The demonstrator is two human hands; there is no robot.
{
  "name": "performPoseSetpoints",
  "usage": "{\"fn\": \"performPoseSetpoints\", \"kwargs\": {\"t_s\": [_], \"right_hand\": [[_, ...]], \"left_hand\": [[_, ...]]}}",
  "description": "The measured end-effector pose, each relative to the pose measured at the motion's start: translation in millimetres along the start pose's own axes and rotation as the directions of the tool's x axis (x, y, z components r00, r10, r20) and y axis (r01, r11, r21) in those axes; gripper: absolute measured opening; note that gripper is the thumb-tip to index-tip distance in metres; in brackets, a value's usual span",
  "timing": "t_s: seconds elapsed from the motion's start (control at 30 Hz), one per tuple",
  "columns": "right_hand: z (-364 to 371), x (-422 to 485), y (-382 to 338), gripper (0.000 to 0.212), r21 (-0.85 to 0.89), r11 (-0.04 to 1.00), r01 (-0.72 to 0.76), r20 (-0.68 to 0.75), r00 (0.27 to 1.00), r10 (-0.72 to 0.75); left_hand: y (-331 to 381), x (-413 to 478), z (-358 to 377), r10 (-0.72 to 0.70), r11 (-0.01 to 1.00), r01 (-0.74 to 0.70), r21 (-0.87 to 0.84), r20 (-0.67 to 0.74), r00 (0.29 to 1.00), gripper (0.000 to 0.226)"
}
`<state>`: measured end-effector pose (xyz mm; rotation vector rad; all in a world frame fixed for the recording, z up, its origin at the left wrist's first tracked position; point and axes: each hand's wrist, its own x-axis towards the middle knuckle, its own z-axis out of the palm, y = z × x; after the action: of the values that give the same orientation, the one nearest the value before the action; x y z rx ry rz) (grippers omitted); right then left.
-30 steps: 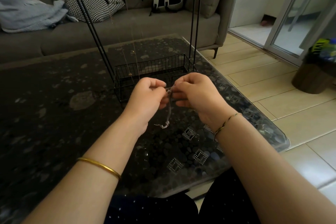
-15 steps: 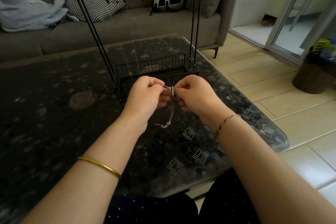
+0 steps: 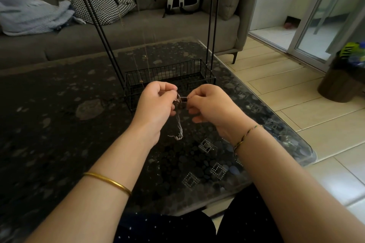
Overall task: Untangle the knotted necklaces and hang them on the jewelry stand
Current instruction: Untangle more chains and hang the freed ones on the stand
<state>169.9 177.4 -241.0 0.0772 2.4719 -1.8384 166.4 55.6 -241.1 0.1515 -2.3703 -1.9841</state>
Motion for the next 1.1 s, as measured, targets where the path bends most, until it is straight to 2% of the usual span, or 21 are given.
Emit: {"fn": "performPoseSetpoints", "kwargs": {"t_s": [0.13, 0.23, 0.43, 0.57, 0.7, 0.8, 0.93, 1.1], "right_hand": [[1.1, 2.0, 0.7, 0.013, 0.180, 0.983, -0.037, -0.005, 0.999, 0.038], [1.1, 1.2, 0.7, 0.010, 0.231, 0.972, -0.045, -0.011, 0.999, 0.049], [1.5, 2.3, 1.6, 0.011, 0.225, 0.974, -0.034, -0.064, 0.997, 0.050], [0.9, 1.0, 1.2, 0.011, 0.258, 0.966, -0.032, -0.029, 0.999, 0.041], [-1.0, 0.5, 0.8, 0.010, 0.257, 0.966, -0.005, -0.041, 0.999, 0.016], [-2.3, 0.0, -0.1, 0.010, 0.247, 0.969, 0.008, -0.060, 0.998, 0.007], [-2.5, -1.0, -1.5, 0.007, 0.221, 0.974, 0.042, -0.091, 0.996, -0.022], [-3.5, -0.3, -2.1, 0.011, 0.116, 0.992, 0.051, -0.153, 0.988, -0.033]], "left_hand": [[-1.5, 0.7, 1.0, -0.026, 0.998, 0.024, 0.054, 0.032, 0.999, 0.013], [-1.5, 0.0, 1.6, -0.038, 0.997, 0.033, 0.076, 0.061, 0.997, 0.010], [-3.0, 1.1, 1.9, -0.022, 0.994, 0.013, 0.109, 0.081, 0.996, 0.011], [-4.8, -0.3, 1.6, 0.011, 0.990, -0.025, 0.136, 0.110, 0.994, 0.015], [-3.0, -1.5, 1.0, -0.026, 0.997, 0.014, 0.074, 0.154, 0.988, 0.021], [-2.3, -2.5, 0.7, -0.049, 0.999, 0.047, 0.012, 0.172, 0.984, 0.010], [-4.5, -4.5, 0.2, 0.019, 0.994, -0.040, 0.102, 0.200, 0.980, 0.017], [-3.9, -5.0, -0.8, 0.093, 0.969, -0.132, 0.211, 0.185, 0.978, 0.015]]}}
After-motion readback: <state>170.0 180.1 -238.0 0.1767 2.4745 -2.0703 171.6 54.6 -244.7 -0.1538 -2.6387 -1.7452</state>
